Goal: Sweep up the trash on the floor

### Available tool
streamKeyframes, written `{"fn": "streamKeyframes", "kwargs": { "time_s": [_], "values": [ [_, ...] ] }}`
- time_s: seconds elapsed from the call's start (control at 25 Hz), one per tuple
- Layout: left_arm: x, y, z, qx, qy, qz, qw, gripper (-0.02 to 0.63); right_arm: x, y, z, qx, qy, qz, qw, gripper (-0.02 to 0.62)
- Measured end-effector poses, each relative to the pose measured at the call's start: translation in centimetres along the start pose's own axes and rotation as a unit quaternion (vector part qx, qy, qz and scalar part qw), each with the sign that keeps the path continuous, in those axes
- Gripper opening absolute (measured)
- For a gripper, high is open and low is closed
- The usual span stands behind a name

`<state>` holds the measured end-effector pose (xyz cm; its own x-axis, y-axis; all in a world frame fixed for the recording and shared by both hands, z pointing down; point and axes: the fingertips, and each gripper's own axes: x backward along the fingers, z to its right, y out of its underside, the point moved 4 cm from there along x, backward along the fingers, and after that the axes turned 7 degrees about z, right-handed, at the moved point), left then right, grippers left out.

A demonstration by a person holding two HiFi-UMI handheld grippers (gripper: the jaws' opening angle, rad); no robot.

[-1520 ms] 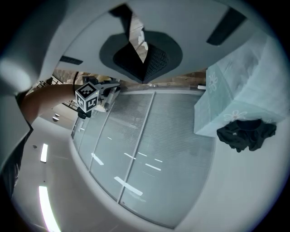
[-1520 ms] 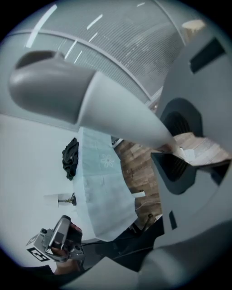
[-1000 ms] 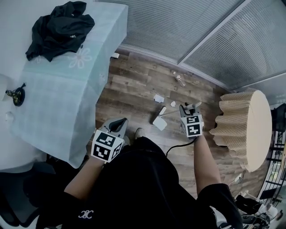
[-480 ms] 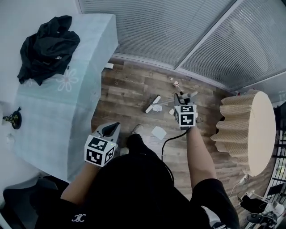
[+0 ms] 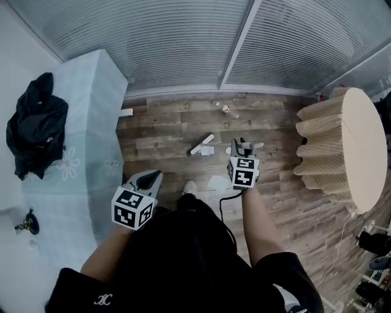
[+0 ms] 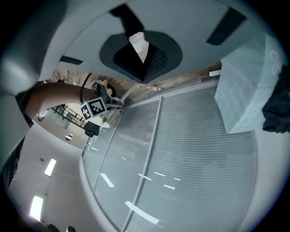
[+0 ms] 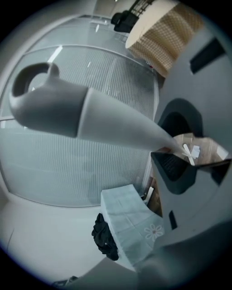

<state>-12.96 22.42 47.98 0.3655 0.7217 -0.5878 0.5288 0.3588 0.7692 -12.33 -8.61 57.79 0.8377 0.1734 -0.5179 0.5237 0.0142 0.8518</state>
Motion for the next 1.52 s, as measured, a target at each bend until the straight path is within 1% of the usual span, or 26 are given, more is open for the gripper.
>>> {"fn": "streamKeyframes", "kwargs": {
  "time_s": [0.12,0.24,0.32,0.44,0.52,0.56,0.64,0.72,0.84,0.92,0.96,1.0,1.08,1.2,1.28,1.36,1.44,1.52],
  "values": [
    [-4.2,-2.6,1.2,-0.033,0.039,-0.009,0.9987,-0.006,1.5,1.7,1.6,-0.026,0.027,-0.004,0.999,0.104],
    [-8.0,-4.7,3.4,-0.067,0.093,-0.023,0.9931,-0.005,3.8,3.6,3.6,-0.071,0.069,-0.016,0.995,0.104],
    [-10.6,-6.0,4.8,-0.092,0.133,-0.036,0.9862,-0.005,4.9,4.5,4.7,-0.098,0.099,-0.023,0.99,0.106],
    [-14.3,-7.7,6.6,-0.128,0.189,-0.054,0.9722,-0.005,5.9,5.7,5.8,-0.13,0.138,-0.033,0.981,0.106],
    [-16.9,-8.8,7.5,-0.153,0.23,-0.067,0.9587,-0.005,6.3,6.4,6.2,-0.153,0.167,-0.039,0.973,0.106],
    [-18.3,-9.4,7.9,-0.167,0.253,-0.075,0.9498,-0.005,6.6,6.7,6.3,-0.166,0.183,-0.042,0.968,0.106],
    [-20.8,-10.4,8.9,-0.195,0.301,-0.096,0.9285,-0.005,7.5,7.4,6.3,-0.194,0.22,-0.049,0.955,0.106],
    [-22.6,-11.4,10.1,-0.224,0.345,-0.111,0.9046,-0.005,9.0,8.4,6.2,-0.23,0.266,-0.055,0.935,0.107],
    [-24.0,-13.2,11.6,-0.266,0.396,-0.113,0.8716,-0.005,11.2,9.8,5.2,-0.277,0.331,-0.066,0.9,0.107],
    [-25.0,-14.4,11.7,-0.285,0.422,-0.113,0.8533,-0.005,12.1,10.1,4.0,-0.298,0.364,-0.072,0.88,0.109],
    [-25.7,-15.0,11.7,-0.29,0.431,-0.116,0.8465,-0.005,12.4,10.0,3.6,-0.307,0.377,-0.074,0.871,0.11],
    [-26.3,-15.5,11.7,-0.293,0.438,-0.119,0.8414,-0.005,12.7,9.8,3.5,-0.314,0.389,-0.074,0.863,0.11],
    [-27.5,-15.8,11.9,-0.297,0.447,-0.128,0.8339,-0.005,13.2,9.7,3.5,-0.325,0.406,-0.075,0.851,0.11],
    [-27.7,-15.0,13.2,-0.298,0.465,-0.139,0.8218,-0.005,14.9,10.4,3.1,-0.329,0.429,-0.084,0.837,0.11],
    [-27.4,-14.2,14.7,-0.299,0.481,-0.142,0.8115,-0.006,16.2,11.0,3.3,-0.326,0.444,-0.086,0.83,0.109],
    [-26.8,-13.5,16.1,-0.305,0.497,-0.143,0.7998,-0.006,17.2,11.4,3.7,-0.32,0.448,-0.088,0.83,0.107],
    [-26.1,-13.1,17.3,-0.315,0.506,-0.139,0.7907,-0.005,17.7,11.6,3.8,-0.312,0.442,-0.09,0.836,0.107],
    [-25.8,-13.1,17.9,-0.321,0.509,-0.132,0.7882,-0.005,18.0,11.3,4.3,-0.304,0.435,-0.088,0.843,0.107]
  ]
}}
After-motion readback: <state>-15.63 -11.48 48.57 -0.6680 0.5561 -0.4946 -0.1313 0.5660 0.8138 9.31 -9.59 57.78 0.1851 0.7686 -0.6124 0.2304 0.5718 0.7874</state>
